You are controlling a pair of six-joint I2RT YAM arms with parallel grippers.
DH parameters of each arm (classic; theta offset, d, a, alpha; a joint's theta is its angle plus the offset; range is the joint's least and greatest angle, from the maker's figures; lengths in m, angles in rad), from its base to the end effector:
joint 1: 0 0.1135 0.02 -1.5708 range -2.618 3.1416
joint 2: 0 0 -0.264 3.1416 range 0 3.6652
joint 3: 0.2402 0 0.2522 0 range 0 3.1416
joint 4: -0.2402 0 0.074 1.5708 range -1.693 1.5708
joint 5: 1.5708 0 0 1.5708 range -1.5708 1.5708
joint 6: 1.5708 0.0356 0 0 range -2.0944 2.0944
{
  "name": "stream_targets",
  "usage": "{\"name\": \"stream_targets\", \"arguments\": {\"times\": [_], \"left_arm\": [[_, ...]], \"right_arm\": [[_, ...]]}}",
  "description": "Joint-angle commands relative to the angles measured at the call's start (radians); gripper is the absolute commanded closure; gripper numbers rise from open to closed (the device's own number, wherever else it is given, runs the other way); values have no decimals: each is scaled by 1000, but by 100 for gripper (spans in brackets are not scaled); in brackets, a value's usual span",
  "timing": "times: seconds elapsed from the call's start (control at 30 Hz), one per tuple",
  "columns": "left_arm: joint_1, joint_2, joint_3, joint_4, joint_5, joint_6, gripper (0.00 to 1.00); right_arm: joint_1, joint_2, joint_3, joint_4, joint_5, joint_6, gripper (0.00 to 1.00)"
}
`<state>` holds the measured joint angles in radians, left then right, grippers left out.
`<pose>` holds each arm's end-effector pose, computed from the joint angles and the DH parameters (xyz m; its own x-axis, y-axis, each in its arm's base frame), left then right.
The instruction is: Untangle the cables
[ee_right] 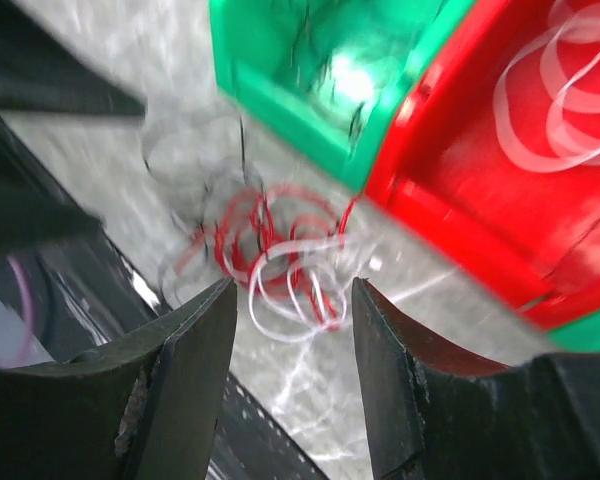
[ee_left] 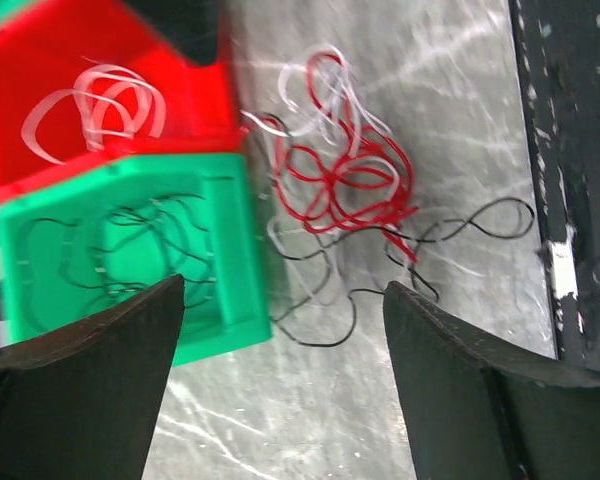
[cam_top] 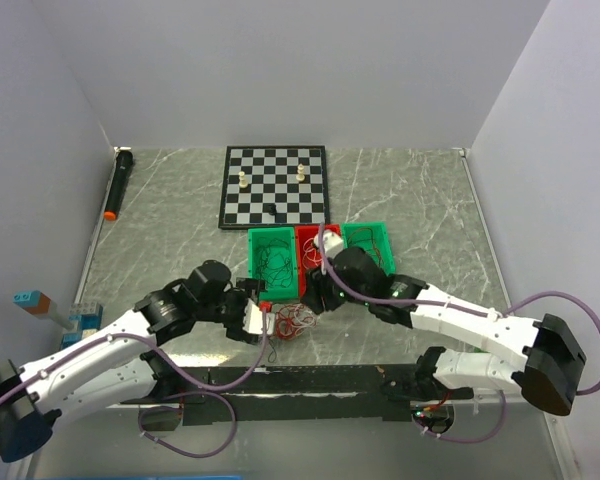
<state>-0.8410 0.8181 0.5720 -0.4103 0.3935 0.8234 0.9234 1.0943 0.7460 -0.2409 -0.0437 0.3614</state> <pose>0.1074 -0.1406 0.2395 0.3769 0.5948 -0.7101 0.9040 -0.0689 0.4220 0.1439 0.1930 0.2600 -0.6030 -0.2118 -0.7691 -0.6474 0.6932 0.3167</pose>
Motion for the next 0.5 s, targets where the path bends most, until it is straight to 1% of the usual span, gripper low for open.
{"name": "stream_targets", "arguments": {"times": [0.0, 0.03, 0.13, 0.23, 0.37, 0.47], "left_arm": [[2, 65, 12, 28, 42, 40, 17], [2, 81, 23, 25, 62, 36, 19], [0, 119, 49, -7, 116, 29, 29], [-1, 148, 58, -44, 136, 40, 33], [0, 168, 46, -44, 131, 66, 38], [-1, 174, 39, -39, 130, 80, 40]], "right_arm": [[41, 7, -80, 136, -50, 17, 43], [49, 15, -86, 159, -56, 14, 43], [64, 48, -82, 204, -119, -9, 43], [66, 68, -91, 235, -176, -16, 43], [72, 114, -71, 206, -134, -35, 45], [75, 151, -48, 170, -116, -53, 48]]}}
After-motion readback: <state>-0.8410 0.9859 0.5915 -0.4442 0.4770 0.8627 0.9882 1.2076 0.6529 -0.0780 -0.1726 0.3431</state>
